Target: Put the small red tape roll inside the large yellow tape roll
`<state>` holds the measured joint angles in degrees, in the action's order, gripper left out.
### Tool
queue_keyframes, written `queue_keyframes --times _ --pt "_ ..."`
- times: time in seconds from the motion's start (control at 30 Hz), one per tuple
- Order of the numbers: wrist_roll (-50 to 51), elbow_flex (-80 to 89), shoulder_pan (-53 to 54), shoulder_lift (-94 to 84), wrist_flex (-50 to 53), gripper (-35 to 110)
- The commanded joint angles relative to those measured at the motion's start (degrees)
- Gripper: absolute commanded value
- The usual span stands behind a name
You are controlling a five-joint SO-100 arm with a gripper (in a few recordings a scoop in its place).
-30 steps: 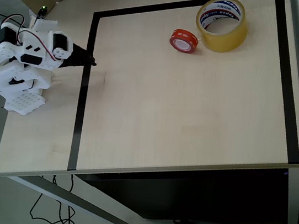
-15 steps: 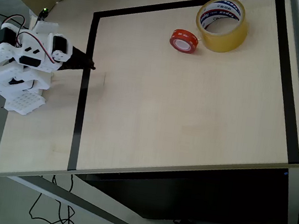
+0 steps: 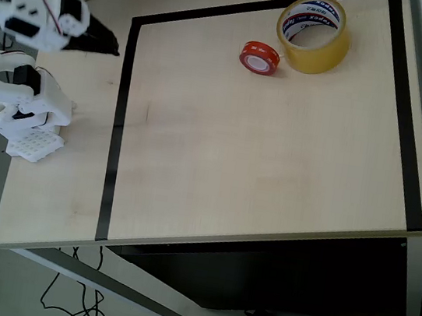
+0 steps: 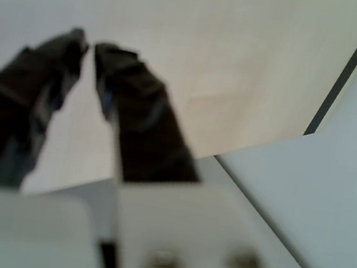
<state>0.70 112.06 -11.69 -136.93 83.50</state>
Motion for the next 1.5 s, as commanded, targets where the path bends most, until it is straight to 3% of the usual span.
queue_keyframes --times 0.0,0.23,0.33,0.7,0.97,1.33,1.47 --pt "-13.6 -23.0 0.6 9.3 7.2 0" --pt "-19.1 -32.3 -4.6 12.0 10.1 0" --pt "-19.2 -46.3 -6.2 23.8 20.0 0" --pt "-21.0 -51.9 -5.8 40.7 19.8 0" --pt "-23.0 -65.3 -4.8 56.6 17.2 0" --pt "-21.8 -73.0 -3.7 66.9 5.5 0" --pt "-21.8 -82.8 -2.5 75.1 7.3 0"
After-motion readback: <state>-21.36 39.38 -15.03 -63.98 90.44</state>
